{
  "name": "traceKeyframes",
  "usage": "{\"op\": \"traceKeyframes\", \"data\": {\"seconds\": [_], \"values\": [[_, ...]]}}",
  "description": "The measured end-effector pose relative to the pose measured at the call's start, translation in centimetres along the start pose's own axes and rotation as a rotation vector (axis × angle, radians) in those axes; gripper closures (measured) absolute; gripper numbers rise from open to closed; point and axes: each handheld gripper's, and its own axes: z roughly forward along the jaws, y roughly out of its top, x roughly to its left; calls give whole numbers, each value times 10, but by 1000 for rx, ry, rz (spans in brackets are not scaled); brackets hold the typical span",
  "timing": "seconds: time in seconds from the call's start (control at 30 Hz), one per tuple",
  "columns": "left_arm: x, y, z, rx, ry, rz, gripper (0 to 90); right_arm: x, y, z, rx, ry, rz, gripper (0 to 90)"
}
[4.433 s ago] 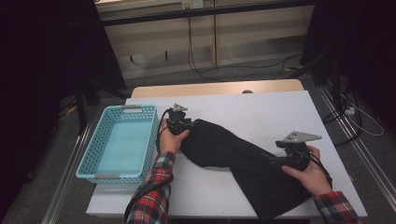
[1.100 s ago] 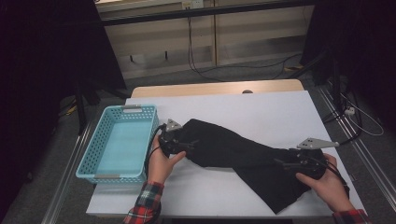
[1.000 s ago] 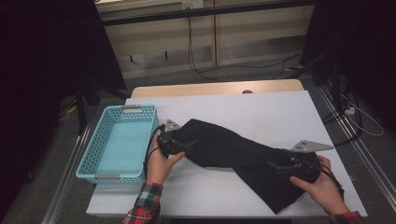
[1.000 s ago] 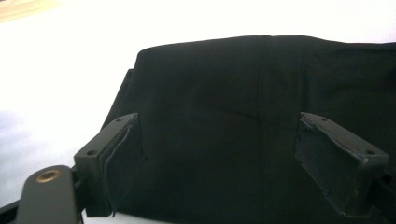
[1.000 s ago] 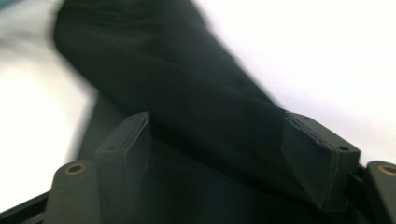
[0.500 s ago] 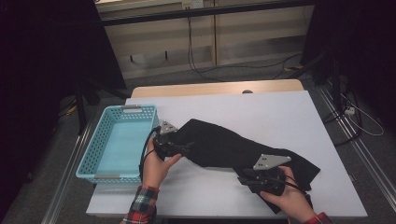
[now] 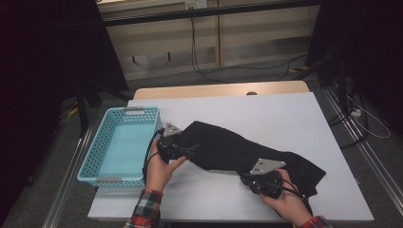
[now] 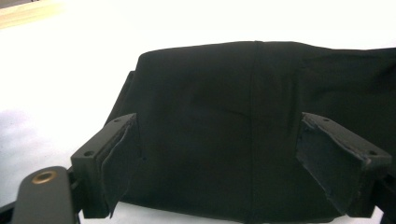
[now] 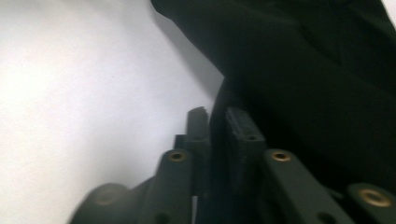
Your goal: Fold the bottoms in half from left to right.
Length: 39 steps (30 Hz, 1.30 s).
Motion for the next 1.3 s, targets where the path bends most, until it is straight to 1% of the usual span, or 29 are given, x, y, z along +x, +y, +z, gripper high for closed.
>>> {"op": "traceKeyframes", "data": {"seconds": [0.07,0.13,0.17,0.23,0.3,0.37,0.47,0.5,0.53,0.57,0.6,0.67,0.73,0.77,0.8,0.87,0.9,0.93,0.97,1.0,1.03,1.07,1.1,1.13,1.17,1.2,1.23,1.27,1.3], "values": [[-1,0,0,-4,1,1,146,-1,1,0,3,1,1,861],[-1,1,0,-1,-2,12,146,-3,0,0,-2,9,7,882],[-1,1,-1,5,0,25,146,-3,-1,-1,-5,8,5,884],[-1,0,0,-5,-1,9,146,-2,-1,-3,-6,18,5,891],[-1,0,1,2,-7,9,146,-2,-2,-6,-4,45,10,894],[0,1,2,0,-9,6,146,0,-5,-9,0,50,-1,895],[-1,1,4,10,-17,13,147,1,-8,-16,7,70,2,897],[-2,1,5,15,-15,27,147,1,-9,-18,10,79,4,897],[-2,2,5,14,-18,24,147,2,-11,-21,16,88,-3,897],[-2,2,5,6,-18,14,147,2,-12,-23,20,86,-11,897],[-2,2,5,5,-14,21,147,2,-13,-26,25,91,-15,897],[-3,3,5,0,-20,11,147,0,-14,-29,17,91,-9,897],[-4,3,6,2,-20,19,148,-3,-15,-31,6,85,2,892],[-4,3,6,4,-25,17,148,-4,-15,-31,-2,80,11,863],[-4,3,5,16,-25,31,148,-4,-14,-30,-12,72,22,790],[-4,3,6,13,-27,32,148,-3,-13,-26,-16,43,26,635],[-4,3,6,14,-27,33,148,-1,-12,-23,-15,32,24,604],[-4,3,6,12,-24,32,148,0,-10,-21,-12,34,17,582],[-5,3,6,12,-23,32,148,2,-9,-18,-10,27,9,541],[-5,3,6,13,-24,32,148,3,-8,-16,2,9,-5,540],[-5,3,6,16,-27,32,148,4,-8,-13,21,-16,-28,529],[-5,3,6,18,-28,36,148,3,-8,-11,17,-19,-26,516],[-5,3,6,17,-24,39,148,0,-7,-10,18,-13,-11,532],[-5,3,6,15,-21,44,148,-2,-7,-10,16,-22,-15,554],[-5,3,6,19,-27,39,148,-5,-7,-10,17,-29,-14,552],[-5,3,5,16,-24,37,149,-8,-6,-9,18,-37,-7,551],[-6,3,5,11,-26,26,148,-10,-6,-9,20,-45,-2,556],[-6,3,5,5,-24,25,149,-13,-6,-9,20,-55,2,583],[-5,3,5,5,-21,33,149,-16,-6,-9,19,-57,11,635]]}}
